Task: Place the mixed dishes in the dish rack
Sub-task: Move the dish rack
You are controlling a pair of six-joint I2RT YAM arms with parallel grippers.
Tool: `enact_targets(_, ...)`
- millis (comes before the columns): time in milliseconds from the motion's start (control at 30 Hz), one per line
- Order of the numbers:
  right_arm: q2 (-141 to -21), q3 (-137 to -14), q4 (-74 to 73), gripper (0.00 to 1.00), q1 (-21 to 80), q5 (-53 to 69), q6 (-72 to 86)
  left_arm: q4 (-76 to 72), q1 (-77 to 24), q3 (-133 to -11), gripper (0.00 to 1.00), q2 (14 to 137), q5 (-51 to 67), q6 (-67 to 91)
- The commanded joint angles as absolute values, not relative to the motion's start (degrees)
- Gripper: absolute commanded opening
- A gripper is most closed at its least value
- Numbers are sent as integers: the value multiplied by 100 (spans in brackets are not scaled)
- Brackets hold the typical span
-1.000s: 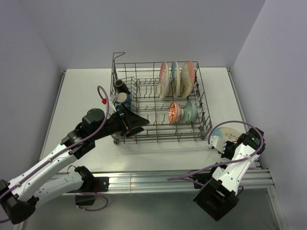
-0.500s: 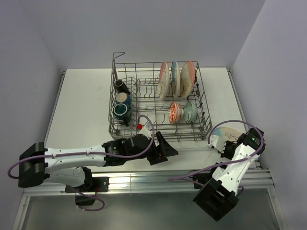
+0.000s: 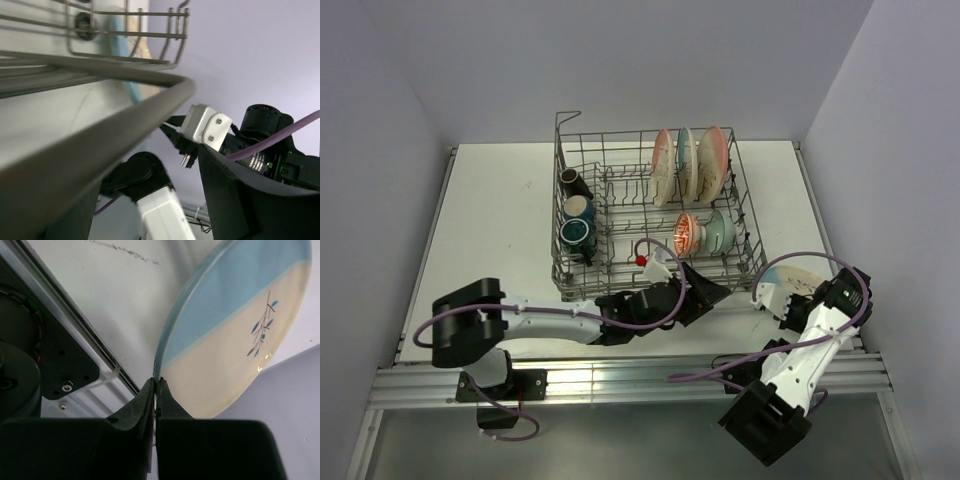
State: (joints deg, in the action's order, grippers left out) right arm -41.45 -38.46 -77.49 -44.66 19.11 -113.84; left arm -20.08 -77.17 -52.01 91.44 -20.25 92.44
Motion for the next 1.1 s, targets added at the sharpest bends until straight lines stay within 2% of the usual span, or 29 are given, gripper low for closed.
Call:
enact_targets(0,-4140,-4306,-8297,0,-4491,2004,-13772,-2469,-8024,-5554,78,9764,-1854,9598)
enact_targets(300,-4034,-4429,-8297,0,-4500,2047,-13615,-2259,-8384,-5809,79,9756,-2417,9044)
enact_targets(400,-4017,-4438,-8306,0,-4500,2083,-13614,-1628,-8594,-6151,79,9940,-2592,9377)
enact_targets(533,-3973,-4360,-8306,0,-4482,2066,-13763,-28,-8938,-7379,84,10501,-3470,9993)
enact_targets(733,-3972,-4228,-8297,0,-4482,2030,-13983,-430,-8869,-7524,87,10723,-3946,9257)
enact_targets(1067,-4245,-4597,-8297,0,-4482,2355,-13500,-1300,-7990,-6917,86,10714,-3331,8465)
